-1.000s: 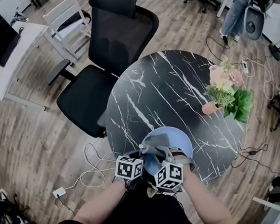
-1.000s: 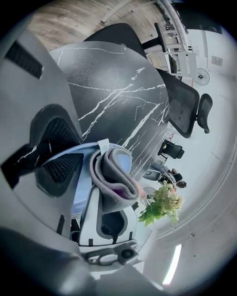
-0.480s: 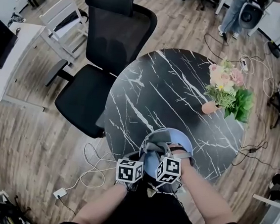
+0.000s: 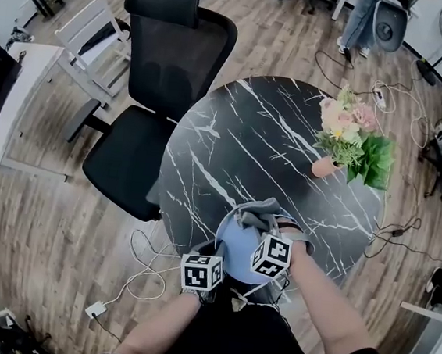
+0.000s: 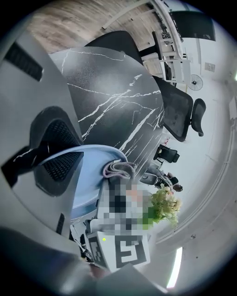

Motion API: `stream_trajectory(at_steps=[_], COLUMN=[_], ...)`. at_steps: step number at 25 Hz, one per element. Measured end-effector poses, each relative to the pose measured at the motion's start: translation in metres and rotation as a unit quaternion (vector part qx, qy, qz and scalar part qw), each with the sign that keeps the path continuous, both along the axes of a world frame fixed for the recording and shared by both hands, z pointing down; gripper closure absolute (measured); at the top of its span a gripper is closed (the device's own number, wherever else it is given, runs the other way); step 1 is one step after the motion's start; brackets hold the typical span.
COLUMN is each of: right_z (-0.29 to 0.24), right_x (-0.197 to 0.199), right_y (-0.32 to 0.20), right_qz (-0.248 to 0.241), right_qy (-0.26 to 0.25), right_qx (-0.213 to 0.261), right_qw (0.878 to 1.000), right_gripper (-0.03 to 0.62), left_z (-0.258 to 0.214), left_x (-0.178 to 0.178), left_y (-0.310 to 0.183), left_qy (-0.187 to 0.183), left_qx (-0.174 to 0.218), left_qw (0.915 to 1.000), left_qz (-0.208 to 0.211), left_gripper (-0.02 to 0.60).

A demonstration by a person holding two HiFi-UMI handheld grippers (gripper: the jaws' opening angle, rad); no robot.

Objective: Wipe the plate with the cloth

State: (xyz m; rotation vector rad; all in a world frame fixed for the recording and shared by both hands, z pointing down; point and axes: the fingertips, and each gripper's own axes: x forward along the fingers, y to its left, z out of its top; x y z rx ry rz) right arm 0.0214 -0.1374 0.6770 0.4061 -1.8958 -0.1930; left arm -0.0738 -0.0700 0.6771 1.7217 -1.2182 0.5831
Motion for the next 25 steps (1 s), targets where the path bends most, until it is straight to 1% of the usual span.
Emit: stream_trajectory(at_steps=[7, 14, 22, 25], right_z=[0.001, -0.001, -0.004, -0.005], right_x=[0.037, 0.062, 0.082, 0.087], right_y=[-0.007, 0.007, 0.033, 0.043], right_qz=[0.05, 0.078, 0.094, 0.091], right_qy=[0.031, 0.039, 0.044, 0.05], right_qx=[-0.002, -0.012, -0.027, -0.028], right_qw=[0.998, 0.996, 0.994, 0.994], right_gripper=[0.536, 0.536, 0.536, 0.536], left_z=[-0.001, -0.001, -0.002, -0.003], left_x=[0.0, 0.0, 0.0, -0.001], left_y=[0.0, 0.001, 0.001, 0.001], left_qy=[-0.014, -0.023, -0.031, -0.031], left_qx=[0.006, 0.008, 0.013, 0.013], left_qw=[0.9999, 0.9996, 0.9991, 0.9989], left_qz=[-0.006, -0.017, -0.027, -0.034], left_gripper=[0.529, 0.529, 0.526, 0.526])
